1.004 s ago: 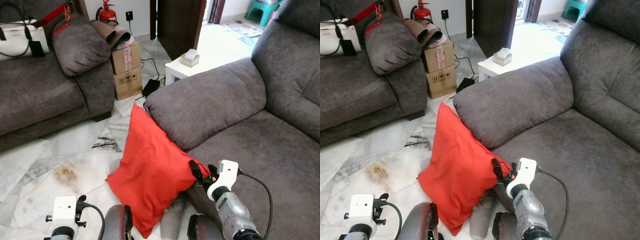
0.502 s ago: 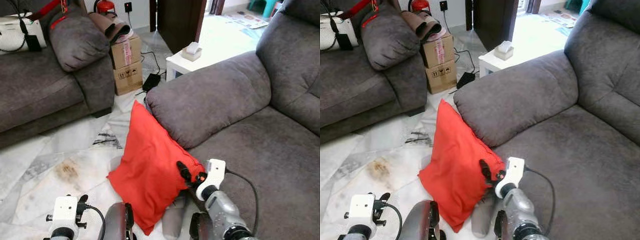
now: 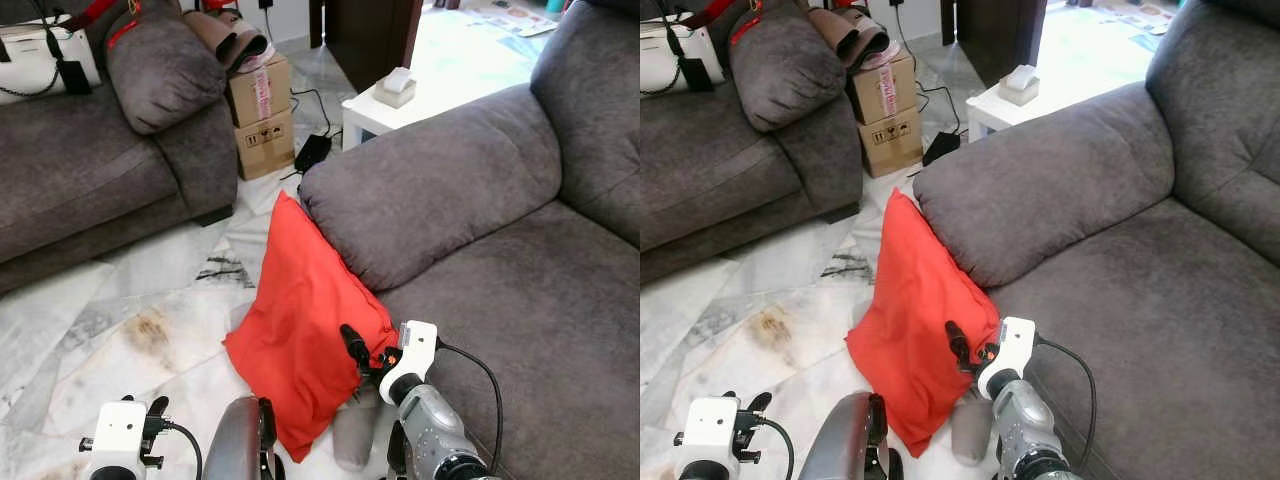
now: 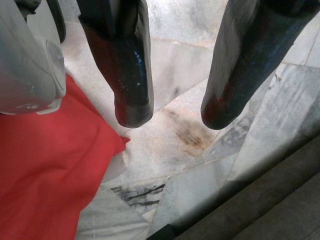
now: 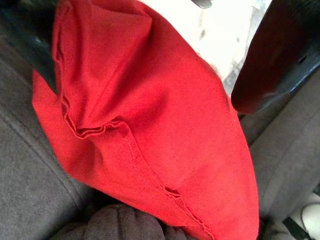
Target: Move the pillow to the sofa from floor
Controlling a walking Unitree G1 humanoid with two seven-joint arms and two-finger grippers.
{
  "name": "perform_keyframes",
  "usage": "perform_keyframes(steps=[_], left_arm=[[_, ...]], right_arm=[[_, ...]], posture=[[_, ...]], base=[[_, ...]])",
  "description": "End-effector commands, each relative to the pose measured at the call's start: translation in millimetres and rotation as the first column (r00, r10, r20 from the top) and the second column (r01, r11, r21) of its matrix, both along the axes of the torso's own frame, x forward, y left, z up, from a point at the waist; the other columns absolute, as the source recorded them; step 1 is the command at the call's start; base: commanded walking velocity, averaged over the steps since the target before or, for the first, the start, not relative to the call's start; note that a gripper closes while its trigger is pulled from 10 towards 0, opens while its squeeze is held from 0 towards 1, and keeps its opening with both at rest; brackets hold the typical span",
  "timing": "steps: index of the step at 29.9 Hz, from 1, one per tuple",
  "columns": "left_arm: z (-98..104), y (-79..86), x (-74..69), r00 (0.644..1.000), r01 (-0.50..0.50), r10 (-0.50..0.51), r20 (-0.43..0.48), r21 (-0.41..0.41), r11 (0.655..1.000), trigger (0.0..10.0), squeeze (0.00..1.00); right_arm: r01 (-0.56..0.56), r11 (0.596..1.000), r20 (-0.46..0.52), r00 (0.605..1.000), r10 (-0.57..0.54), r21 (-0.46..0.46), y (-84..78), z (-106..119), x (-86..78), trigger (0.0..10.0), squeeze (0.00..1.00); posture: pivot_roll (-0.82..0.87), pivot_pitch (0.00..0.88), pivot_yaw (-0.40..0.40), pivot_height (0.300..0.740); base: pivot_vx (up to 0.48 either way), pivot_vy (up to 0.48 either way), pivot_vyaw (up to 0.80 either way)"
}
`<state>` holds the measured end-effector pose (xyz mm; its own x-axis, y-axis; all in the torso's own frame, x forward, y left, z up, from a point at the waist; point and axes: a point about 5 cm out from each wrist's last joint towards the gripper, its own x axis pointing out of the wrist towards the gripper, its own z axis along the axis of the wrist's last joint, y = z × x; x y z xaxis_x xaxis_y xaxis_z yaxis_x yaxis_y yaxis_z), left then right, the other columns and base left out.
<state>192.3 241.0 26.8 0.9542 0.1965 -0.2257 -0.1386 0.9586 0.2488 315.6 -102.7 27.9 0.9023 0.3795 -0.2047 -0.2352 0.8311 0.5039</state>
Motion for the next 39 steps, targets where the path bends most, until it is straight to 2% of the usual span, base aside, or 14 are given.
perform_keyframes(steps=[1, 8, 14, 18, 23, 39], left_arm=[[-3, 1.2, -6.7, 0.999, 0.015, -0.014, -0.038, 0.022, 1.000, 10.0, 0.00], [1, 1.3, -10.7, 0.999, 0.019, -0.018, -0.044, 0.029, 0.999, 10.0, 0.00], [2, -1.1, -10.7, 0.998, 0.028, -0.027, -0.053, 0.024, 0.999, 10.0, 0.00], [3, -3.3, -10.2, 0.998, 0.032, -0.031, -0.055, 0.021, 0.999, 10.0, 0.00], [3, -3.6, -8.6, 0.998, 0.032, -0.031, -0.053, 0.018, 0.999, 10.0, 0.00], [3, -14.1, 9.0, 0.998, 0.051, -0.051, -0.028, -0.014, 0.999, 10.0, 0.00]], right_arm=[[0.012, 1.000, -0.025, 1.000, -0.012, 0.020, 3.5, -5, -4.8, 0.0, 0.00], [0.032, 0.999, -0.010, 0.999, -0.031, 0.039, 3.1, -3, -3.0, 0.0, 0.00], [0.099, 0.994, -0.015, 0.995, -0.099, 0.054, -2.3, -3, -2.1, 0.0, 0.00], [0.083, 0.992, -0.010, 0.997, -0.082, 0.092, 1.3, -3, -3.0, 0.0, 0.00], [0.086, 0.993, -0.011, 0.996, -0.086, 0.076, 1.2, -3, -2.7, 0.0, 0.00], [0.094, 0.992, -0.012, 0.996, -0.093, 0.082, -3.9, -1, -0.5, 0.0, 0.00]], posture=[[0.28, 0.269, 0.073, 0.578], [0.29, 0.283, 0.078, 0.578], [0.28, 0.286, 0.081, 0.578], [0.29, 0.285, 0.081, 0.578], [0.28, 0.284, 0.079, 0.578], [0.25, 0.242, 0.064, 0.578]], base=[[0.000, 0.000, 0.00], [0.000, 0.000, 0.00], [0.000, 0.000, 0.00], [0.000, 0.000, 0.00], [0.000, 0.000, 0.00], [0.000, 0.000, 0.00]])
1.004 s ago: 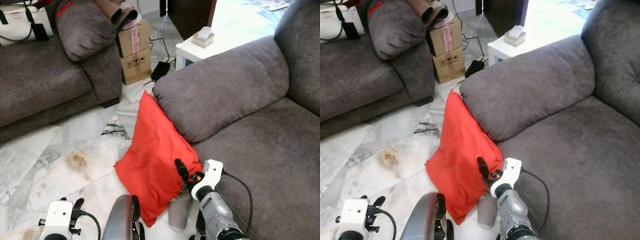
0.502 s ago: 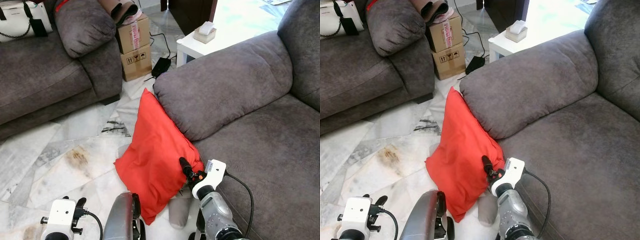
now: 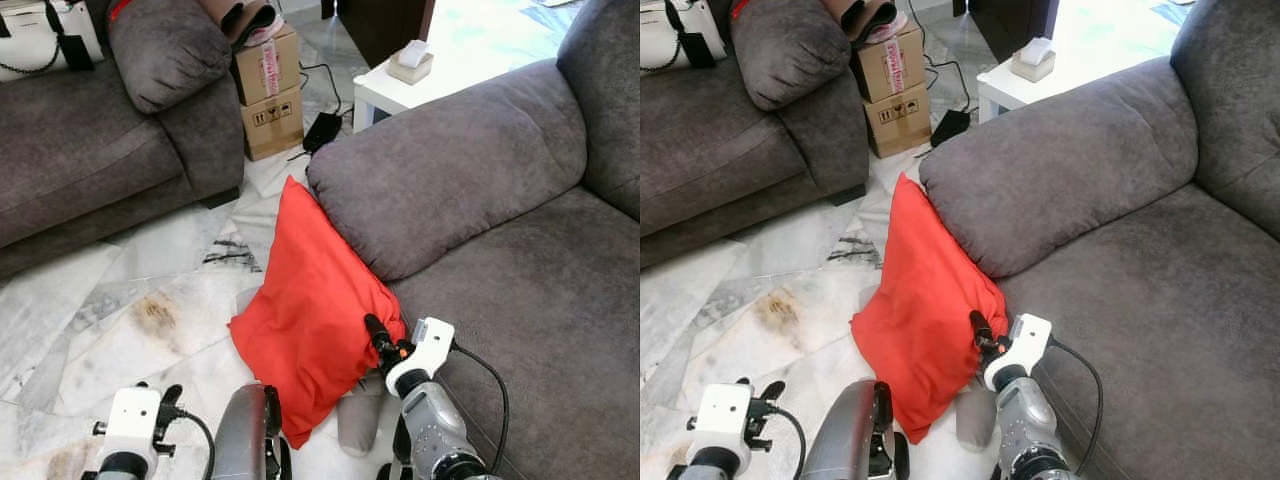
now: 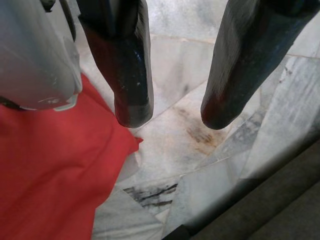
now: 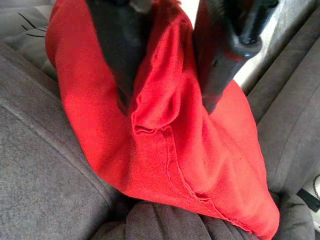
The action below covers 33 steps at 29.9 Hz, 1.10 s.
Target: Move the pillow to the sofa from floor
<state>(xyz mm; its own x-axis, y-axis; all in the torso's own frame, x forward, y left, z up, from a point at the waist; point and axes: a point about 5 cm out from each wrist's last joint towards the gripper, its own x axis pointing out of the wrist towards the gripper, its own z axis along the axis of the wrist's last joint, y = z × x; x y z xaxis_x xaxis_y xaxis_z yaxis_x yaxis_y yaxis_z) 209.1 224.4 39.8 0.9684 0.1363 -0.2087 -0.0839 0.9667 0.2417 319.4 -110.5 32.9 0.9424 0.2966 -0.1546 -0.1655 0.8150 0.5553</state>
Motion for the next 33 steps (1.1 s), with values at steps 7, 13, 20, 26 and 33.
perform_keyframes(steps=[7, 13, 20, 26, 33], left_arm=[[-9, -1.7, 7.7, 1.000, 0.000, -0.001, -0.029, -0.020, 1.000, 10.0, 0.00], [-8, -5.9, 20.1, 1.000, 0.002, -0.002, -0.008, -0.032, 0.999, 10.0, 0.00], [-7, -2.4, 37.4, 1.000, -0.004, 0.005, 0.008, -0.053, 0.999, 10.0, 0.00], [-7, -2.6, 41.2, 1.000, -0.003, 0.004, 0.015, -0.056, 0.998, 10.0, 0.00], [-11, -7.2, 42.5, 1.000, 0.005, -0.004, 0.016, -0.067, 0.998, 10.0, 0.00]], right_arm=[[-0.021, 1.000, -0.033, 0.999, 0.021, -0.002, 2.2, -4, -1.8, 0.0, 0.00], [-0.036, 0.999, -0.021, 0.999, 0.036, -0.015, 2.3, -2, -0.8, 0.0, 0.00], [-0.050, 0.996, -0.035, 0.998, 0.048, -0.072, 2.2, -11, -9.6, 0.0, 0.00], [-0.061, 0.986, -0.051, 0.997, 0.054, -0.155, -3.5, -22, -20.0, 0.0, 0.00], [-0.064, 0.976, -0.060, 0.997, 0.053, -0.207, -10.1, -27, -24.5, 0.0, 0.00]], posture=[[0.21, 0.206, 0.048, 0.578], [0.19, 0.164, 0.037, 0.578], [0.16, 0.123, 0.034, 0.578], [0.13, 0.109, 0.035, 0.578], [0.13, 0.096, 0.027, 0.578]], base=[[0.000, 0.000, 0.00], [0.000, 0.000, 0.00], [0.000, 0.000, 0.00], [0.000, 0.000, 0.00], [0.000, 0.000, 0.00]])
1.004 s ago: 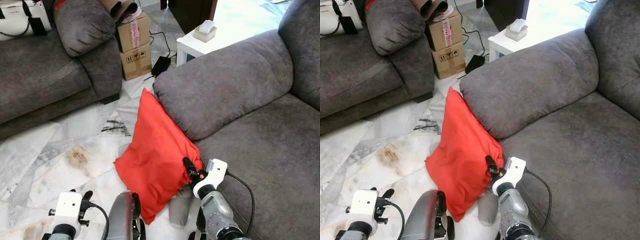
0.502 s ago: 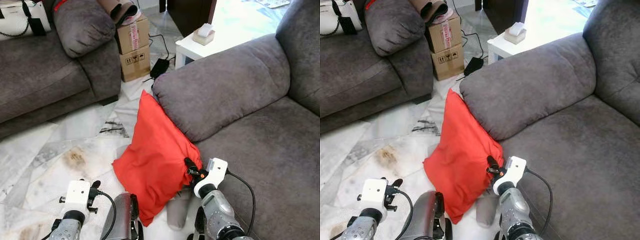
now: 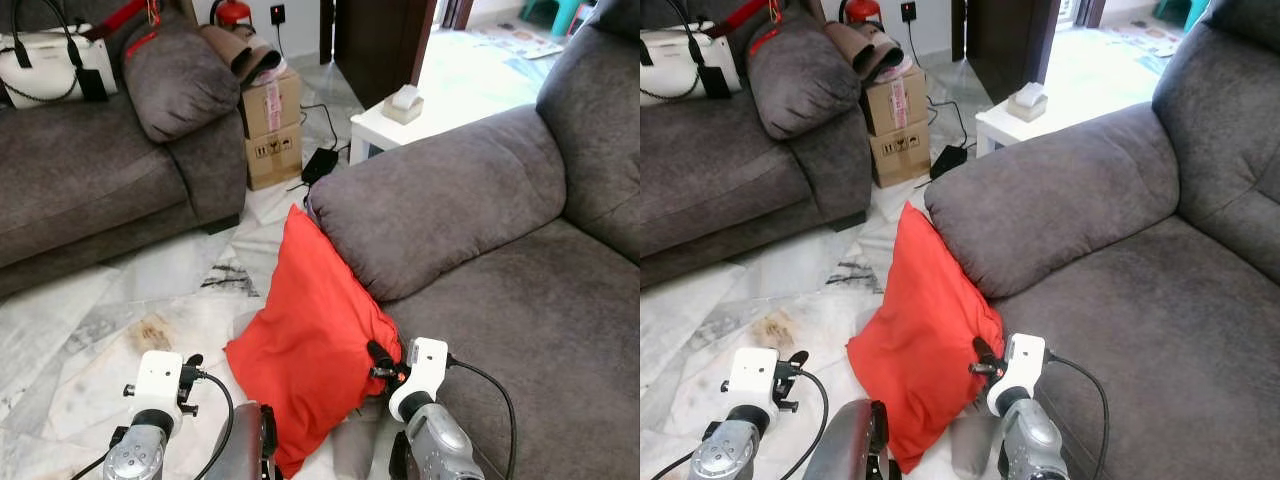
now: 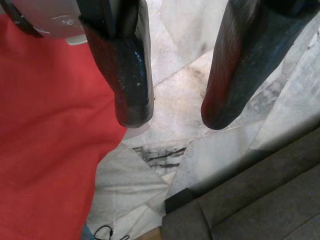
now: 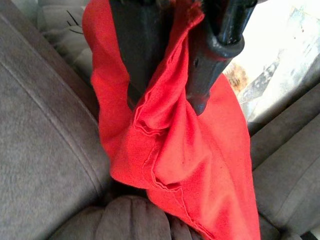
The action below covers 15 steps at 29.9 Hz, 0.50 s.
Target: Move the pillow to the sofa from floor
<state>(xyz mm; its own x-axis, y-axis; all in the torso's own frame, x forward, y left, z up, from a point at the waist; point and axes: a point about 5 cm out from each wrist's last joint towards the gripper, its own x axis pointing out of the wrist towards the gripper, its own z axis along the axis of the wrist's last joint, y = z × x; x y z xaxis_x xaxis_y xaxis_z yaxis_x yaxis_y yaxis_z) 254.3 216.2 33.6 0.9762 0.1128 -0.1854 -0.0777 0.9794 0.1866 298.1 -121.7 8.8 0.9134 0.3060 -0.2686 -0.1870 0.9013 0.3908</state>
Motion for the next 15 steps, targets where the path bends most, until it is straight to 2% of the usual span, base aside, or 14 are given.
perform_keyframes(steps=[1, 4, 7, 9, 10, 15], left_arm=[[-5.2, 1.0, -2.6, 1.000, -0.009, 0.008, -0.014, -0.014, 1.000, 10.0, 0.00], [-5.3, 1.8, -2.5, 1.000, -0.010, 0.010, -0.010, -0.015, 1.000, 10.0, 0.00], [-5.8, 1.8, -2.6, 1.000, -0.009, 0.009, -0.011, -0.014, 1.000, 10.0, 0.00], [-6.3, 1.4, -2.5, 1.000, -0.008, 0.008, -0.011, -0.014, 1.000, 10.0, 0.00], [-6.4, 1.1, -2.4, 1.000, -0.006, 0.006, -0.010, -0.015, 1.000, 10.0, 0.00], [-6.1, 0.4, -0.3, 1.000, -0.005, 0.005, -0.003, -0.016, 1.000, 10.0, 0.00]], right_arm=[[-0.002, 1.000, 0.006, 1.000, 0.002, -0.009, 0.7, -1.8, -2.6, 0.0, 0.00], [-0.006, 1.000, 0.019, 1.000, 0.006, -0.019, 1.2, 0.7, -0.4, 0.0, 0.00], [-0.008, 0.997, 0.018, 1.000, 0.009, -0.072, 2.0, 1.2, 0.6, 0.0, 0.00], [-0.008, 0.997, 0.013, 1.000, 0.009, -0.075, 2.6, 0.2, -0.3, 0.4, 0.00], [-0.005, 0.996, 0.002, 1.000, 0.005, -0.092, 2.0, -1.4, -1.1, 10.0, 0.00], [0.017, 0.996, -0.017, 1.000, -0.018, -0.082, -2.8, -3.1, -1.5, 10.0, 0.00]], posture=[[0.14, 0.091, 0.025, 0.578], [0.14, 0.085, 0.025, 0.578], [0.14, 0.079, 0.023, 0.578], [0.14, 0.077, 0.022, 0.578], [0.14, 0.077, 0.022, 0.578], [0.14, 0.092, 0.019, 0.578]], base=[[0.000, 0.000, 0.00], [0.000, 0.000, 0.00], [0.000, 0.000, 0.00], [0.000, 0.000, 0.00], [0.000, 0.000, 0.00], [0.000, 0.000, 0.00]])
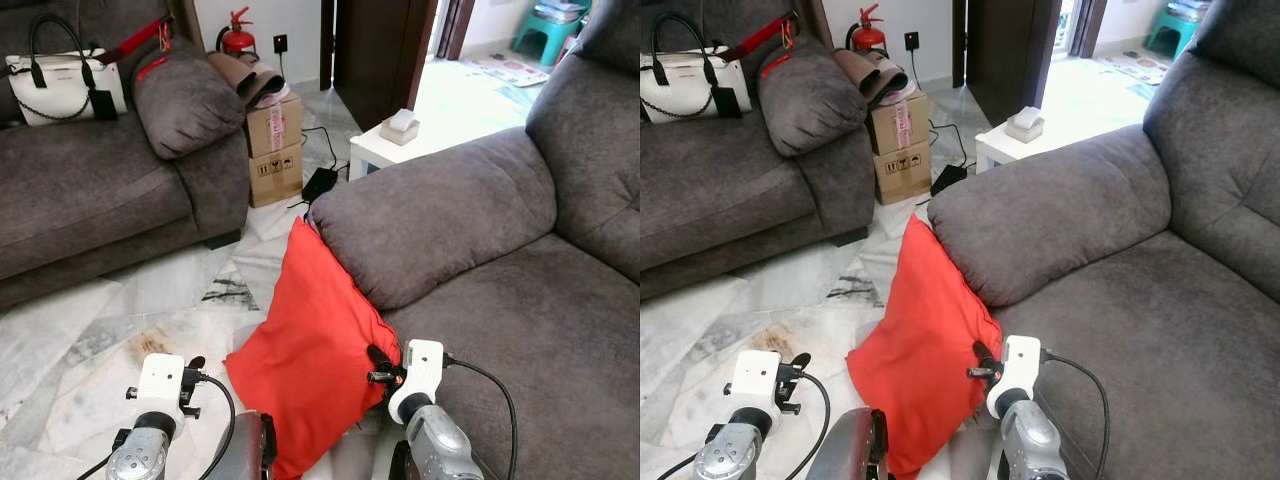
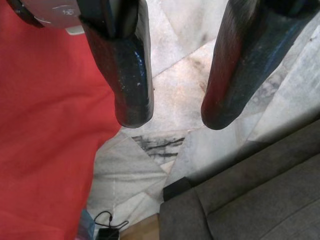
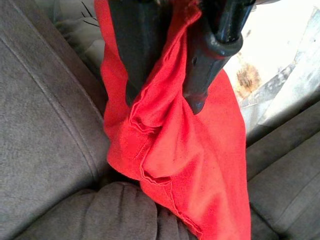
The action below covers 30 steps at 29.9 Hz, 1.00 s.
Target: Move the pillow to the sofa from floor
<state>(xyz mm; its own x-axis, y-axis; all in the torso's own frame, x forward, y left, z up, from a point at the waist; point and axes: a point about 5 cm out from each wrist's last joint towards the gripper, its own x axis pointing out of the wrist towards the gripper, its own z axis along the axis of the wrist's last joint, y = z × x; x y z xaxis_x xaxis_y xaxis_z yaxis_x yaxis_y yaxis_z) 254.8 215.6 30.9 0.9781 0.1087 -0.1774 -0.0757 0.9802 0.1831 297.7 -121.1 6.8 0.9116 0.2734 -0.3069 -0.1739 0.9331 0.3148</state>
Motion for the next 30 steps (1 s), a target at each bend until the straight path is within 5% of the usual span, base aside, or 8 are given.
perform_keyframes(steps=[1, 30], left_arm=[[-3, 1.0, -0.9, 1.000, -0.008, 0.008, -0.012, -0.013, 1.000, 10.0, 0.00], [-2, 2.0, 4.0, 1.000, -0.008, 0.008, 0.003, -0.012, 1.000, 10.0, 0.00]], right_arm=[[0.009, 1.000, -0.003, 1.000, -0.009, 0.004, -3.3, -1, -1.0, 10.0, 0.00], [0.008, 0.999, 0.068, 0.998, -0.011, 0.042, -1.8, 9, 5.5, 10.0, 0.00]], posture=[[0.14, 0.092, 0.019, 0.578], [0.14, 0.119, 0.028, 0.740]], base=[[0.000, 0.000, 0.00], [0.000, 0.000, 0.00]])
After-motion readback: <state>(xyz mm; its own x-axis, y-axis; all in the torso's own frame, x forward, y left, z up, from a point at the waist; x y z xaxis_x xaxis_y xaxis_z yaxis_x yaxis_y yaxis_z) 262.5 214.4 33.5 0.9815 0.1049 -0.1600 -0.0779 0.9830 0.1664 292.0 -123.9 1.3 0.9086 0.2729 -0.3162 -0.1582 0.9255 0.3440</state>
